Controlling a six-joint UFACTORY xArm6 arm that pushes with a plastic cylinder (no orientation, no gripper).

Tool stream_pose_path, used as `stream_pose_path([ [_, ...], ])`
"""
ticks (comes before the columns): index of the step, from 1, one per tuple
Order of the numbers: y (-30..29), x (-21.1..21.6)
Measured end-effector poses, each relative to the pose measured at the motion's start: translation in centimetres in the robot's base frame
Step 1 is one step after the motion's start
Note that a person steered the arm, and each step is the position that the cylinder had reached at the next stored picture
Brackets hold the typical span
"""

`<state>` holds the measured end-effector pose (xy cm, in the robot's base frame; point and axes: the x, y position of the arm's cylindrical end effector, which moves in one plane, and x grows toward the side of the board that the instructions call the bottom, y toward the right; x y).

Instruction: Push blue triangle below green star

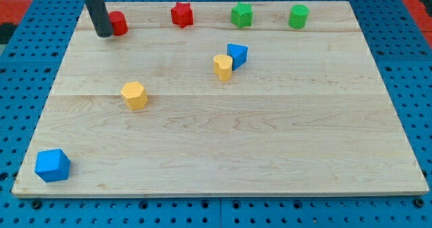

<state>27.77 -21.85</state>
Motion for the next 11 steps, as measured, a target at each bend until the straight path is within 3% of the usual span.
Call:
stream_pose_path([
  [1,0.1,-1.8],
  [3,0.9,-1.1],
  [4,5.7,3.9],
  [5,13.2,5.8],
  [8,25.4,6.6],
  [11,22.8,9.6],
])
